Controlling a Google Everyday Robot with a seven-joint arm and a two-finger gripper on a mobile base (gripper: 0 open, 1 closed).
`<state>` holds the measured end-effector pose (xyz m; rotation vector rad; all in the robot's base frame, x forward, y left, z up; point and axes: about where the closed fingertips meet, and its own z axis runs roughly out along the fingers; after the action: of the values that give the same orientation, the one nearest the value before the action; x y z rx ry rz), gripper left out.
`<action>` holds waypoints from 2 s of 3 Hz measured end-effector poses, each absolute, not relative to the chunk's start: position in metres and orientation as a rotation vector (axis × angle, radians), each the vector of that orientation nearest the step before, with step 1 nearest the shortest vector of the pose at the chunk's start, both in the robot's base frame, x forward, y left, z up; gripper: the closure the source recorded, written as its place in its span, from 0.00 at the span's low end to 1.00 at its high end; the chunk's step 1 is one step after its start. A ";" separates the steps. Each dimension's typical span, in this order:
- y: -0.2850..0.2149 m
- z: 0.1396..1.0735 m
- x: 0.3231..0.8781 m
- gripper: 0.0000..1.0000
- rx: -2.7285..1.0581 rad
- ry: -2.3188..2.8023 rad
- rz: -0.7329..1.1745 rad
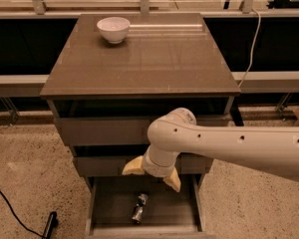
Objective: Pick redbull can from bottom drawer and place on counter
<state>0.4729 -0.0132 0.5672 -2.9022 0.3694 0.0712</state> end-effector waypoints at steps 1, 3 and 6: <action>0.005 0.537 0.479 0.00 -2.851 0.311 0.118; 0.055 0.422 0.474 0.00 -2.730 0.003 -0.069; 0.070 0.396 0.482 0.00 -2.705 -0.050 -0.184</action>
Offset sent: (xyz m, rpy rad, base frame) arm 0.0175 0.0850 -0.1546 0.2730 -0.2158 0.2625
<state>0.4825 0.0698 0.3960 -2.7054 -0.0496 -0.1840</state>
